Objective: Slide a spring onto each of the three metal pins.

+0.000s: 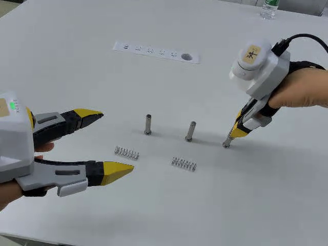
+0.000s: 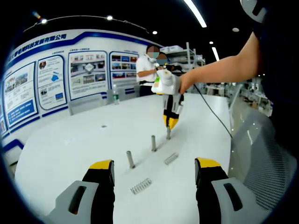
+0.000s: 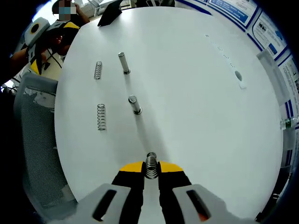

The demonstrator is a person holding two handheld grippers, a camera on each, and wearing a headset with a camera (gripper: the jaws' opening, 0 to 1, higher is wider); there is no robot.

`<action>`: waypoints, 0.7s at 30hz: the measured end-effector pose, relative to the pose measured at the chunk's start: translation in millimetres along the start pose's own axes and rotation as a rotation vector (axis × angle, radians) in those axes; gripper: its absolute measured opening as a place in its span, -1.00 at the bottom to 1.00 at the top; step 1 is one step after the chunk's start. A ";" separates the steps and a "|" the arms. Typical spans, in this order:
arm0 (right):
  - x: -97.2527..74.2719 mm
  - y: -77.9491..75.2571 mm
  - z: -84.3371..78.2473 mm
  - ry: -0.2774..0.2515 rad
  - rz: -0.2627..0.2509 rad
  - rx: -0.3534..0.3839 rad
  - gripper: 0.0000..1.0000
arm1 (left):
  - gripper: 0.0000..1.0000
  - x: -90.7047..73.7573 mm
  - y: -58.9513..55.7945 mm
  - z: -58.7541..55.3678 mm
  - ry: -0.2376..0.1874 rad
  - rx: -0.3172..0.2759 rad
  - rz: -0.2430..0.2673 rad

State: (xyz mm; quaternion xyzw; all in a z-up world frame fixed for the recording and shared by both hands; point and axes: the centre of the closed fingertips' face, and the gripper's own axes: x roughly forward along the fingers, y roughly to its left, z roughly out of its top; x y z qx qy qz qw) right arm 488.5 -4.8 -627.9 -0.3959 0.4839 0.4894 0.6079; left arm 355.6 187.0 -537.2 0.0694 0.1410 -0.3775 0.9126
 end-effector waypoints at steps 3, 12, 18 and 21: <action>4.5 1.4 -1.6 0.007 -0.001 0.003 -0.75 | 0.42 -1.0 1.3 0.2 0.002 0.000 0.003; 18.7 3.8 -4.7 0.037 -0.012 0.009 -0.75 | 0.42 -3.2 2.8 0.1 0.005 -0.002 0.011; 22.7 5.3 -5.8 0.040 -0.010 0.012 -0.75 | 0.42 -6.1 4.6 -0.3 0.002 -0.007 0.021; 22.8 4.5 -5.7 0.037 -0.011 0.017 -0.75 | 0.42 -6.7 5.0 -1.1 0.003 -0.008 0.024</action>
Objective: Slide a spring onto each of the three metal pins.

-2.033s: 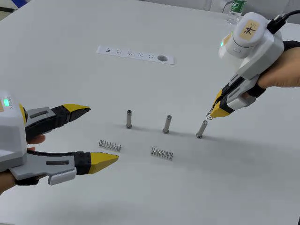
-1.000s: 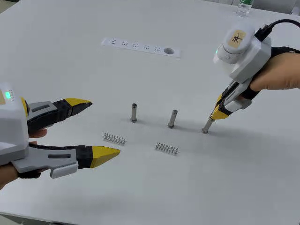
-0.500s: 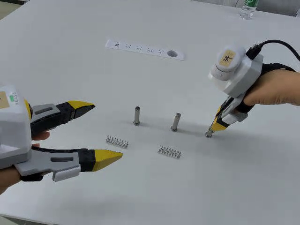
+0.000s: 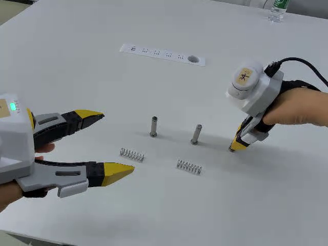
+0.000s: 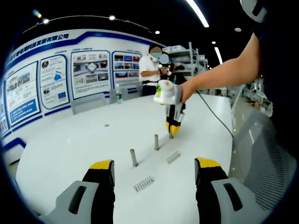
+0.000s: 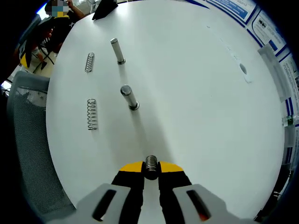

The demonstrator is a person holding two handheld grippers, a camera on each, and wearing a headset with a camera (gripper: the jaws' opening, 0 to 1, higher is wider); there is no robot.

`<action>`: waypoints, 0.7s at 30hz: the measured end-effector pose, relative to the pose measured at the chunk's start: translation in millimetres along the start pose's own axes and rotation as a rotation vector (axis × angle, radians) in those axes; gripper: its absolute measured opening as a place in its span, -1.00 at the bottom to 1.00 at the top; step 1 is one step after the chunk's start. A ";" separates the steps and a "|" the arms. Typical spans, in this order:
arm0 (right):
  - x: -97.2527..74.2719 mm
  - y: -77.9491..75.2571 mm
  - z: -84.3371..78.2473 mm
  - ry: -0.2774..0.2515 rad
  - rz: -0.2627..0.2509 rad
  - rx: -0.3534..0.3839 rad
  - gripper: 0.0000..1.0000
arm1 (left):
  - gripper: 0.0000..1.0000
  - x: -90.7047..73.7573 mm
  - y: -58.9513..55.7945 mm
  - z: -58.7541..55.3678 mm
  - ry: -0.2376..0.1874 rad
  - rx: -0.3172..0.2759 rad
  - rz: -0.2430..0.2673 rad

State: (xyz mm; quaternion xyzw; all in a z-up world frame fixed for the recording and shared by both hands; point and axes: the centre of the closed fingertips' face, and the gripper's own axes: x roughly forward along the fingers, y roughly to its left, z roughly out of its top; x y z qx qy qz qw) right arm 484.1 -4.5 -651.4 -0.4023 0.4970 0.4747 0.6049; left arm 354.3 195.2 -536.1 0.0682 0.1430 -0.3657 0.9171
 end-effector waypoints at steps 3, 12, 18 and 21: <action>1.6 0.9 -1.5 0.000 0.007 0.002 -0.74 | 0.42 0.1 -0.1 0.5 -0.002 0.001 0.001; 2.9 3.4 -0.7 -0.031 0.018 0.009 -0.49 | 0.42 1.4 -0.6 0.2 -0.002 0.001 0.000; -3.4 3.2 -1.1 -0.046 0.008 0.006 -0.39 | 0.42 2.2 -0.8 1.9 -0.005 0.005 -0.002; -7.2 2.8 -1.2 -0.057 0.000 0.007 -0.34 | 0.42 2.4 -0.8 2.4 -0.006 0.007 -0.002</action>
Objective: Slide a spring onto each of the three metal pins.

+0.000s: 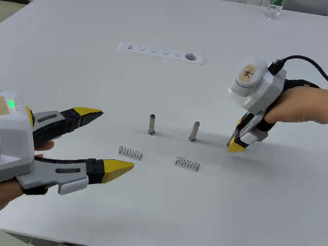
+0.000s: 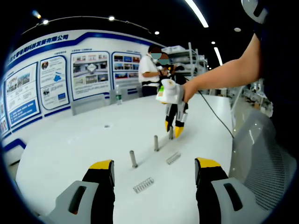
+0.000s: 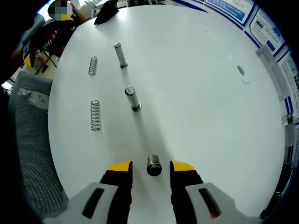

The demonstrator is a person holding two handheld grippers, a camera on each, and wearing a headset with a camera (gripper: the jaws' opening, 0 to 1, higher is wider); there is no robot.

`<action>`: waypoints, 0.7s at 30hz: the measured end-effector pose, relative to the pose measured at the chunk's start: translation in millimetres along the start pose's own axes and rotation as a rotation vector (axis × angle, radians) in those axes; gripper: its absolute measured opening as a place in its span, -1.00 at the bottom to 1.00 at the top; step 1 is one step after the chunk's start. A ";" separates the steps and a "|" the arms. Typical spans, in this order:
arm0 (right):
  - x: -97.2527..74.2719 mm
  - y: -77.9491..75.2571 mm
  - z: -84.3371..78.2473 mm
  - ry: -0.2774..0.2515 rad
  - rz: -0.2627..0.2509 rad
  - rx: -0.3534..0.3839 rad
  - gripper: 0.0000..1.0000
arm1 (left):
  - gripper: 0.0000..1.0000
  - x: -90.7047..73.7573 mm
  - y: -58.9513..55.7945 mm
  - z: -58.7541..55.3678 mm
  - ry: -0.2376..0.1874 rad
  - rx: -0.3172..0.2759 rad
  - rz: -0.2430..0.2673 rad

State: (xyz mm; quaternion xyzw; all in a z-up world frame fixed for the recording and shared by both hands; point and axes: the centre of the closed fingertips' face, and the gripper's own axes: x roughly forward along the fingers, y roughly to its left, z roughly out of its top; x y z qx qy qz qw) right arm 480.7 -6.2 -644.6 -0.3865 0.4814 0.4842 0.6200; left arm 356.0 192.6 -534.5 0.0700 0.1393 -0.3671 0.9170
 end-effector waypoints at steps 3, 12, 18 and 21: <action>-3.3 0.8 -2.0 -0.004 -0.005 0.000 -0.34 | 0.43 -0.2 -0.2 0.7 -0.002 0.002 0.000; -16.0 5.8 -12.3 -0.016 -0.027 0.008 -0.36 | 0.43 -0.2 -1.1 1.5 -0.002 0.007 -0.004; -21.5 12.3 -17.5 -0.020 -0.032 0.010 -0.37 | 0.43 1.8 -3.2 3.9 -0.008 0.014 -0.012; -25.2 17.7 -17.7 -0.026 -0.032 0.008 -0.39 | 0.42 1.9 -4.0 3.5 -0.007 0.016 -0.015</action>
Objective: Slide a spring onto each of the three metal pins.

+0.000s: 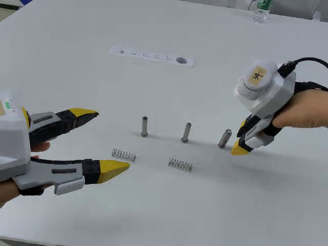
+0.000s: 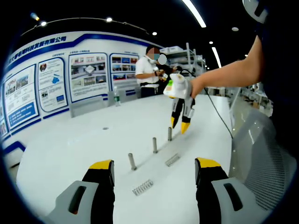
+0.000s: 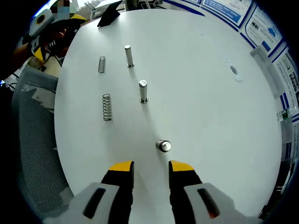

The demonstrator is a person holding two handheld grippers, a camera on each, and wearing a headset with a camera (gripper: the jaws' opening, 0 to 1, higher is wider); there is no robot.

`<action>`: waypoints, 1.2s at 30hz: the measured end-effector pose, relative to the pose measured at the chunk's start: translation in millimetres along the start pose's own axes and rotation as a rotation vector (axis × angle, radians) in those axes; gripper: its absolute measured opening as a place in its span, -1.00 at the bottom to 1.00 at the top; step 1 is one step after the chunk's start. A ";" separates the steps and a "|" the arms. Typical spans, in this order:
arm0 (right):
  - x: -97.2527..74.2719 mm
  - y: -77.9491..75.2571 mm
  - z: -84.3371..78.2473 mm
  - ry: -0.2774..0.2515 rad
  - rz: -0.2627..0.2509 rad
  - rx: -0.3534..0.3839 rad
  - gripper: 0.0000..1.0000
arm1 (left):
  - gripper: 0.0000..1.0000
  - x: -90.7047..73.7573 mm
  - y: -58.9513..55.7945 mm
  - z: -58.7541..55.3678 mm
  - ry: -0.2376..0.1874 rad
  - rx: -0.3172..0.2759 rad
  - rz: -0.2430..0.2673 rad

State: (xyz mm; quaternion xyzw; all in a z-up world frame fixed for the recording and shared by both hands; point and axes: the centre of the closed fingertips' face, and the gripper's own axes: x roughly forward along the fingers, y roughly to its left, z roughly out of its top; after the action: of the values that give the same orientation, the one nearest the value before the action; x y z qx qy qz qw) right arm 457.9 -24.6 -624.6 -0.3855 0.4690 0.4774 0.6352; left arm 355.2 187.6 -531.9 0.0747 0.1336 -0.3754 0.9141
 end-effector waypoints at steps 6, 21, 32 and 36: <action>-5.0 13.0 3.2 -0.010 0.001 -0.014 -0.41 | 0.42 -0.1 -3.0 -0.7 0.001 0.002 -0.009; 10.1 52.2 35.3 -0.058 0.060 -0.081 -0.53 | 0.42 2.1 -8.5 0.1 0.003 0.007 -0.024; 30.8 64.8 56.1 -0.082 0.091 -0.119 -0.59 | 0.41 5.1 -9.6 -1.3 0.009 0.008 -0.031; 37.7 69.6 62.9 -0.089 0.104 -0.134 -0.62 | 0.41 6.7 -12.0 -3.1 0.014 0.007 -0.039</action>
State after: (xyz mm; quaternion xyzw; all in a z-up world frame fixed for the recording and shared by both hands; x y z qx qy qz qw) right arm 408.7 60.8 -647.3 -0.3806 0.4266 0.5569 0.6025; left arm 350.7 175.4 -537.3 0.0782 0.1403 -0.3934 0.9053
